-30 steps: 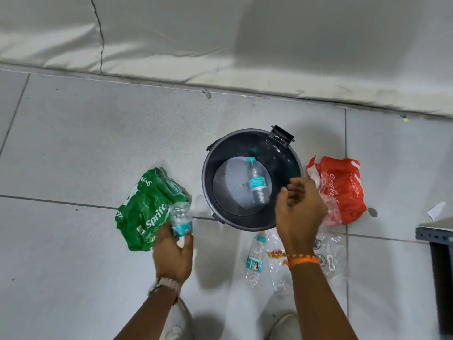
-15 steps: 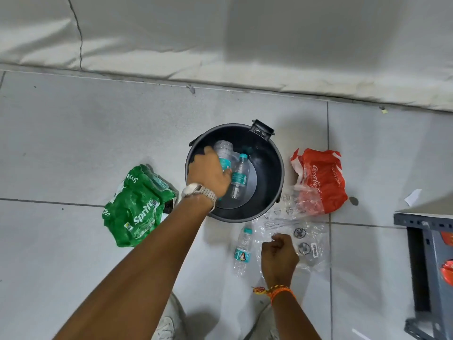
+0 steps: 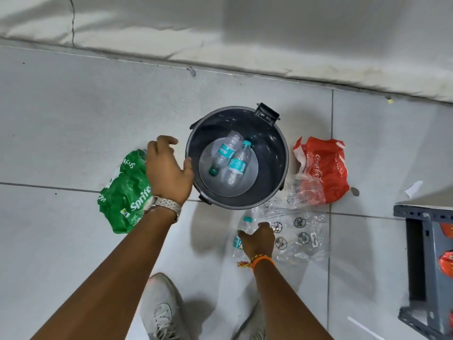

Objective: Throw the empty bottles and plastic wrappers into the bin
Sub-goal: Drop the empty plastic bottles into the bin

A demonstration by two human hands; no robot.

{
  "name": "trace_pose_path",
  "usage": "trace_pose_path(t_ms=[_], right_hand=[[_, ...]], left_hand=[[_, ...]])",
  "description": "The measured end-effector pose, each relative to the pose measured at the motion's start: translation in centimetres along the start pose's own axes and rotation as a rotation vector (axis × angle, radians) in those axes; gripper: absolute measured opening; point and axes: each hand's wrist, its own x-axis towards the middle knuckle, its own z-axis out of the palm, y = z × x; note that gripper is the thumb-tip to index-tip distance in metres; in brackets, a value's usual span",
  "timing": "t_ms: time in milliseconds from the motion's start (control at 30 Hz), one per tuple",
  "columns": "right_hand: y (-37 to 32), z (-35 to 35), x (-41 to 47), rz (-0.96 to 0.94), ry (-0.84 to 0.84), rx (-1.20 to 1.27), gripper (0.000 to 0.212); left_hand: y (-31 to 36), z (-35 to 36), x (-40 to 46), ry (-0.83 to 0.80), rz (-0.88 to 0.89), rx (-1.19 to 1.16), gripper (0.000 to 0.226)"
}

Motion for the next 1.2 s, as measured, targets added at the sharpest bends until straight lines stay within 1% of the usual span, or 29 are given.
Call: trace_pose_path(t_ms=[67,133,200,267,333,400,433,500,567,633,667,700,733,800,867,967,1033,1100,1133,1200], right_hand=[[-0.3,1.2,0.6,0.018,-0.007,-0.071,0.078],[-0.5,2.2,1.1,0.029,-0.006,-0.112,0.080],[-0.2,3.2,1.4,0.001,-0.009,-0.169,0.081],[0.5,4.2,1.9,-0.024,-0.022,-0.222,0.084],[0.7,4.2,1.8,-0.028,-0.030,-0.209,0.080],[0.4,3.2,1.1,-0.018,-0.010,-0.096,0.068],[-0.2,2.1,0.4,0.009,0.024,0.005,0.062],[-2.1,-1.5,-1.3,0.062,0.148,0.248,0.058],[-4.9,-6.6,-3.6,0.055,0.294,0.441,0.058],[-8.1,-11.6,-6.6,0.010,0.429,0.646,0.059],[-9.8,-13.5,-7.9,-0.045,0.466,0.738,0.061],[-11.5,-14.8,-8.9,-0.123,0.465,0.814,0.062],[-13.3,-15.5,-9.4,-0.206,0.428,0.850,0.061],[-16.7,-14.8,-8.8,-0.288,0.291,0.780,0.059],[-19.2,-12.2,-6.8,-0.318,0.191,0.559,0.059],[-21.0,-8.2,-3.9,-0.308,0.124,0.285,0.065],[-21.3,-6.8,-2.9,-0.331,0.063,0.159,0.069],[-21.3,-6.2,-2.0,-0.336,-0.005,0.108,0.074],[-21.1,-6.5,-1.7,-0.345,-0.004,0.097,0.072],[-19.9,-8.0,-1.4,-0.366,0.085,0.164,0.056]], left_hand=[[-1.1,0.1,-0.2,-0.031,-0.107,-0.104,0.038],[-1.8,0.3,-0.2,-0.085,-0.191,-0.242,0.026],[-2.1,0.5,-0.3,-0.119,-0.245,-0.365,0.017],[-2.3,0.9,-0.4,-0.150,-0.289,-0.436,0.018],[-2.4,1.3,-0.6,-0.163,-0.320,-0.486,0.020],[-2.4,1.6,-0.8,-0.156,-0.361,-0.533,0.020],[-2.3,1.6,-0.9,-0.153,-0.380,-0.544,0.019],[-2.1,1.6,-1.0,-0.157,-0.408,-0.552,0.019],[-1.7,1.5,-1.0,-0.159,-0.441,-0.575,0.020],[-1.7,1.5,-1.0,-0.160,-0.468,-0.579,0.021],[-1.6,1.5,-1.0,-0.157,-0.480,-0.573,0.021],[-1.6,1.4,-1.0,-0.154,-0.490,-0.565,0.021],[-1.3,1.4,-1.0,-0.149,-0.499,-0.566,0.021],[-1.1,1.4,-1.0,-0.144,-0.508,-0.574,0.021],[-1.0,1.5,-1.0,-0.132,-0.512,-0.566,0.021],[-1.1,1.6,-1.0,-0.116,-0.505,-0.564,0.021],[-1.2,1.8,-1.1,-0.118,-0.503,-0.574,0.021],[-1.4,1.9,-1.1,-0.120,-0.506,-0.581,0.021],[-1.4,1.9,-1.1,-0.119,-0.506,-0.584,0.021],[-1.4,1.8,-1.1,-0.115,-0.507,-0.587,0.022]])
